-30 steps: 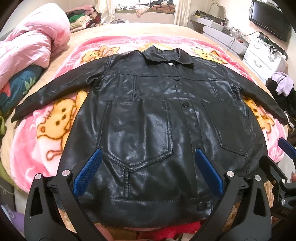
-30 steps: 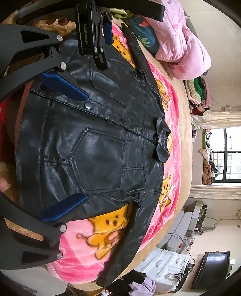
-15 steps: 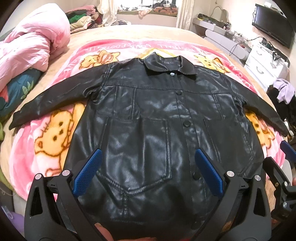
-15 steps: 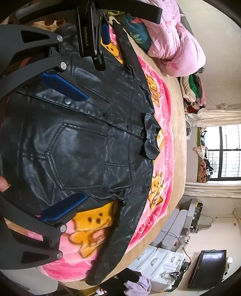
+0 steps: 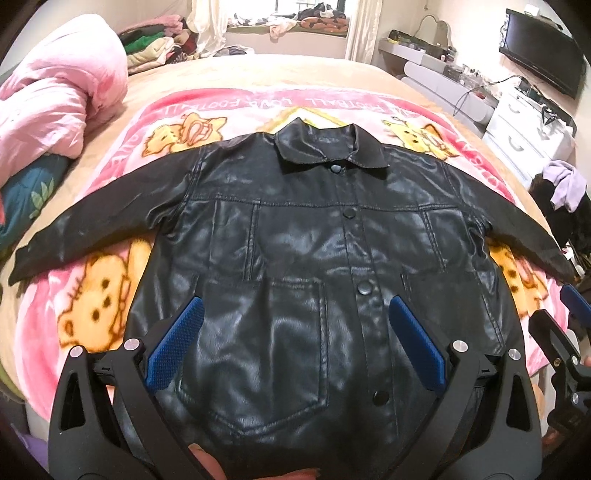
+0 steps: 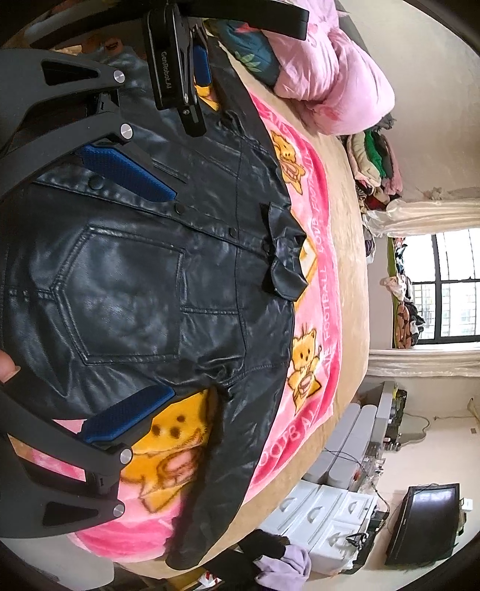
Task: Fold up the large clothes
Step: 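Move the right gripper to the sleeve cuff and close on it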
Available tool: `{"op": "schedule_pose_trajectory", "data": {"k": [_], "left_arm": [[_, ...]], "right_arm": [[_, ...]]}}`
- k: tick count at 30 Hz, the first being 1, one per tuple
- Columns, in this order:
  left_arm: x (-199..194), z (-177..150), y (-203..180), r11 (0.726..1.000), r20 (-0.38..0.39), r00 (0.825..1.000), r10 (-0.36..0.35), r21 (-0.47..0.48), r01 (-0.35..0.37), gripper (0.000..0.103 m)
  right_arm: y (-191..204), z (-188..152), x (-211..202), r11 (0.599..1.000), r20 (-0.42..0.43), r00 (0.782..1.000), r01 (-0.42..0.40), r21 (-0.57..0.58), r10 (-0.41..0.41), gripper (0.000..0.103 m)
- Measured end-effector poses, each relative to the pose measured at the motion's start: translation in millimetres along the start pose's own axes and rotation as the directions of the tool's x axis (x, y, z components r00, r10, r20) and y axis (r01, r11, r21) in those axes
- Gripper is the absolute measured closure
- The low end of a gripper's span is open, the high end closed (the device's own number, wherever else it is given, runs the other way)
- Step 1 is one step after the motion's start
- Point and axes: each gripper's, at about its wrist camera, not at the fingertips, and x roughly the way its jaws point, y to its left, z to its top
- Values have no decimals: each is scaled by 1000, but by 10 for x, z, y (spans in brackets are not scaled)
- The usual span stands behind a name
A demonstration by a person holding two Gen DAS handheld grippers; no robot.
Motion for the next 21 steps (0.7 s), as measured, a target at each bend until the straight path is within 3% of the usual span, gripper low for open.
{"op": "schedule_pose_trajectory", "data": {"k": [12,21], "left_arm": [[219,315,-146,999,-28,999,-40,17,40,9],[256,752,-342,997,20,997,-73,40,73,9]], "right_arm": [[-318,195,225,997,-22,1000,22,71,-21,4],[-696,320,339,989,-23,996,88,120,-86,4]]}}
